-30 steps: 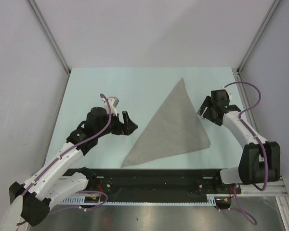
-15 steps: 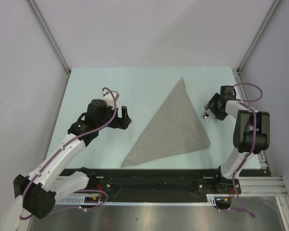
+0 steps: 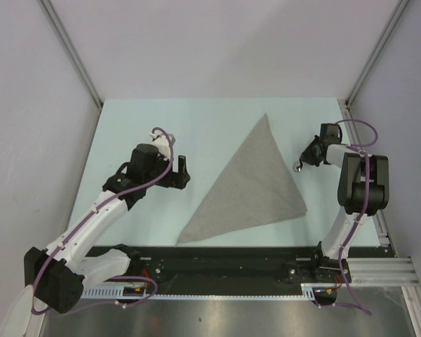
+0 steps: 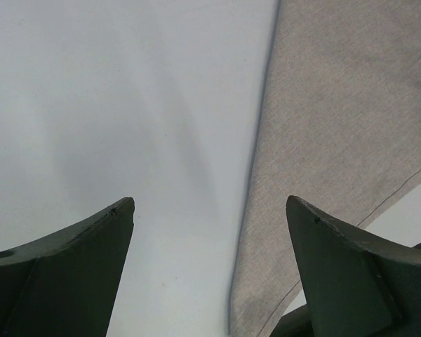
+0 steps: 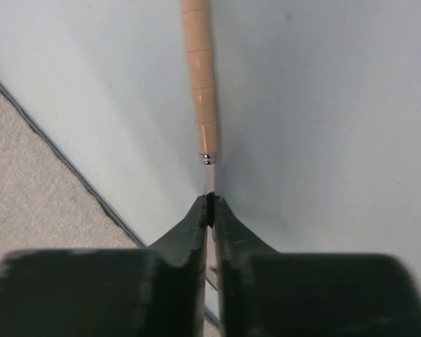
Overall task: Fold the napkin, place the utensils inside, and roll it up
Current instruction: Grab a utensil with the right arm
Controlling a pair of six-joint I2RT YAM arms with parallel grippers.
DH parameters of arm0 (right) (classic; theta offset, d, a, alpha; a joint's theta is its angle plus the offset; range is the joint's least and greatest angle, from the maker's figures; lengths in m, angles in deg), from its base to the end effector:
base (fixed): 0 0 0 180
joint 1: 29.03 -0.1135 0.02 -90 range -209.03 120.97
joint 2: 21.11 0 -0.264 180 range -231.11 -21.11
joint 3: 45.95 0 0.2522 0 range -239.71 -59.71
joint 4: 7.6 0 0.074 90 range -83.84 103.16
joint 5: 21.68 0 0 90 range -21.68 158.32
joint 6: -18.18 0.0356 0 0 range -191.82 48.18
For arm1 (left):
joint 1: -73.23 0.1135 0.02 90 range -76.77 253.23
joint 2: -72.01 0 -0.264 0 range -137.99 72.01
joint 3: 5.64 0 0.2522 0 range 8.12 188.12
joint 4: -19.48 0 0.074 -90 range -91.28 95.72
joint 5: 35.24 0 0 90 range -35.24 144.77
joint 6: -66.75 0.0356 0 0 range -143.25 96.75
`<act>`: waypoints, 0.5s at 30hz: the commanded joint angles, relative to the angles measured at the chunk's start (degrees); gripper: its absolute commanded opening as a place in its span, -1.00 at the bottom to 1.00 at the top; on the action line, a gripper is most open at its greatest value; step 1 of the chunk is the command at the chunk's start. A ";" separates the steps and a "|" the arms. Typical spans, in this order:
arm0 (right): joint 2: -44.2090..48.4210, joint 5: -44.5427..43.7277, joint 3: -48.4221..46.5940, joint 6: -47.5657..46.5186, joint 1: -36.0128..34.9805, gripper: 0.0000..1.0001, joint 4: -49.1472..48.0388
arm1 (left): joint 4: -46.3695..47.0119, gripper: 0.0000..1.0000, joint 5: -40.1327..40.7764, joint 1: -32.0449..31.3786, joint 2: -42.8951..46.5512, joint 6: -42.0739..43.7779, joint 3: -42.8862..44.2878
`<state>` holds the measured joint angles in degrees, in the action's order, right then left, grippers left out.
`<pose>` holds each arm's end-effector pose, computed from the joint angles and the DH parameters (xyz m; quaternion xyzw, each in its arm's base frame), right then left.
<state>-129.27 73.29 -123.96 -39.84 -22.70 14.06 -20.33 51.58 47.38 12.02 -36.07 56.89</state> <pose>0.3860 -0.0397 0.1516 0.2964 0.8965 0.1125 0.3096 0.2035 -0.1008 0.2869 0.1139 0.8885 -0.1704 0.4106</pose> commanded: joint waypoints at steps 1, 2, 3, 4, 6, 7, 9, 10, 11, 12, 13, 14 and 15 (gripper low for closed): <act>-1.09 2.67 0.27 -1.66 -0.09 -1.00 1.50 | 0.99 0.87 -0.86 0.53 -0.04 1.13 0.97; -0.83 3.11 0.09 -1.84 0.00 -1.00 1.50 | 1.08 0.87 -0.95 0.53 -0.13 1.13 0.97; -0.22 4.16 0.00 -1.84 -0.09 -1.00 1.42 | 1.08 0.87 -1.21 0.53 -0.04 1.13 0.89; 0.22 4.86 0.09 -2.02 -0.09 -1.00 1.33 | 1.17 0.86 -1.48 0.53 -0.04 1.04 0.88; 1.45 7.05 0.52 -1.93 0.00 -1.00 0.98 | 1.52 0.87 -2.26 0.45 0.04 0.69 0.80; 3.03 8.03 0.88 -1.93 -0.17 -1.00 0.63 | 1.70 0.87 -3.31 0.53 0.04 -0.09 0.80; 5.14 9.96 1.93 -1.75 -1.05 -1.00 0.10 | 3.71 0.86 -5.86 0.53 0.22 -2.02 -0.07; 7.33 9.97 2.11 -1.84 -1.75 -1.00 0.18 | 5.55 0.86 -10.05 0.53 0.31 -4.99 -1.04; 8.31 9.45 2.11 -2.28 -2.80 -1.00 1.66 | 8.00 0.85 -12.44 0.53 -0.04 -6.33 -1.66; 9.27 7.44 2.02 -2.80 -5.34 -1.00 2.64 | 8.20 0.83 -14.29 0.45 -0.48 -6.95 -1.49; 10.24 5.85 1.76 -3.24 -6.84 -1.00 3.78 | 8.64 0.82 -14.31 0.27 -0.92 -7.91 -1.66; 11.73 4.27 1.50 -3.25 -9.12 -1.00 6.14 | 8.47 0.81 -13.53 0.27 -0.92 -8.27 -1.75; 12.53 1.65 1.32 -3.33 -12.45 -1.00 7.21 | 7.86 0.81 -12.56 0.27 -0.92 -8.10 -1.23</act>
<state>-123.35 79.24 -121.67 -41.17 -26.44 16.69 -15.98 42.80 47.51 11.63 -40.39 55.56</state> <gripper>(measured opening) 0.009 0.907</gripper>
